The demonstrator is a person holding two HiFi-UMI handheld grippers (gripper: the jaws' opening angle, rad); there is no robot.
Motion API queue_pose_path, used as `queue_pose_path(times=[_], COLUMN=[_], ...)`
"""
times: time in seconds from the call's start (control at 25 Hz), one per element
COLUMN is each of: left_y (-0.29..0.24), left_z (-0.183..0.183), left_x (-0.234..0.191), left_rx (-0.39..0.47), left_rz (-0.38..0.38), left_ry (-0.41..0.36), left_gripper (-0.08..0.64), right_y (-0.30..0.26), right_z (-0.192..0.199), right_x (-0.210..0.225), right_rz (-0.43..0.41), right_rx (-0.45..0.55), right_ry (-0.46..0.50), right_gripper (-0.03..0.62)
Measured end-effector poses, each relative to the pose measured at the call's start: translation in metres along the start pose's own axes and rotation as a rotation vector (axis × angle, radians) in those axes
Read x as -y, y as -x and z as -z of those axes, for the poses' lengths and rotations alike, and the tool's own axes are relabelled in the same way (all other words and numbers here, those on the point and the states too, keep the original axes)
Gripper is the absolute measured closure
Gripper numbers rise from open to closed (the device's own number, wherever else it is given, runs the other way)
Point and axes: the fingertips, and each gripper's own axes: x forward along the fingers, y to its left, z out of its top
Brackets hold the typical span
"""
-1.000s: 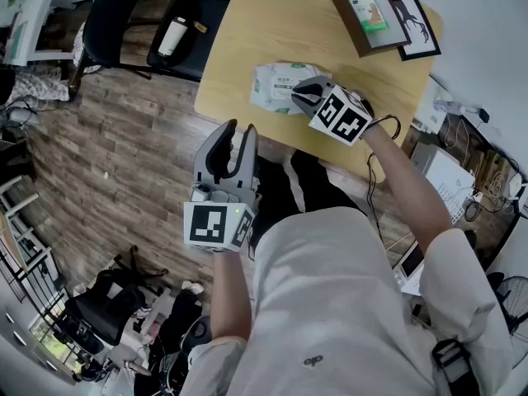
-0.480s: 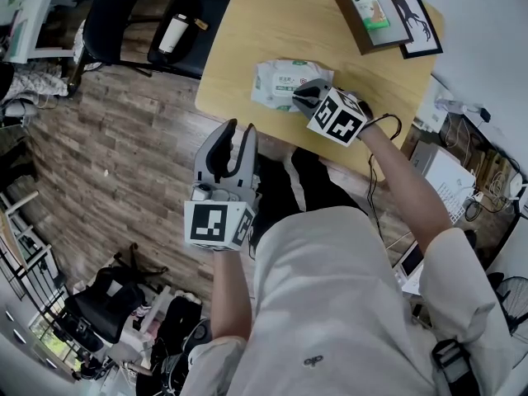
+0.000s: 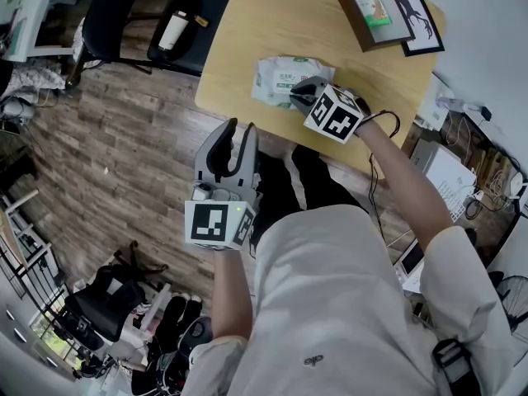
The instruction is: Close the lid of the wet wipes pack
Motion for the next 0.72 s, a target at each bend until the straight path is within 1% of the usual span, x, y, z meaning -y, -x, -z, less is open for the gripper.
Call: queue_pose_path(times=[0.52,0.72], left_y=[-0.005,-0.007], left_z=[-0.002,-0.004], left_x=[-0.001,-0.001], left_rx=[0.000,0.000], left_rz=[0.006,0.011], left_ry=[0.000,-0.004], left_gripper=[0.451,0.451], right_y=[-0.010,-0.012], right_z=[0.004,0.005], right_x=[0.000,0.001], right_rz=[0.024,0.029], right_rx=[-0.063,-0.073], right_ry=[0.018,0.020], right_gripper=[0.575,0.580])
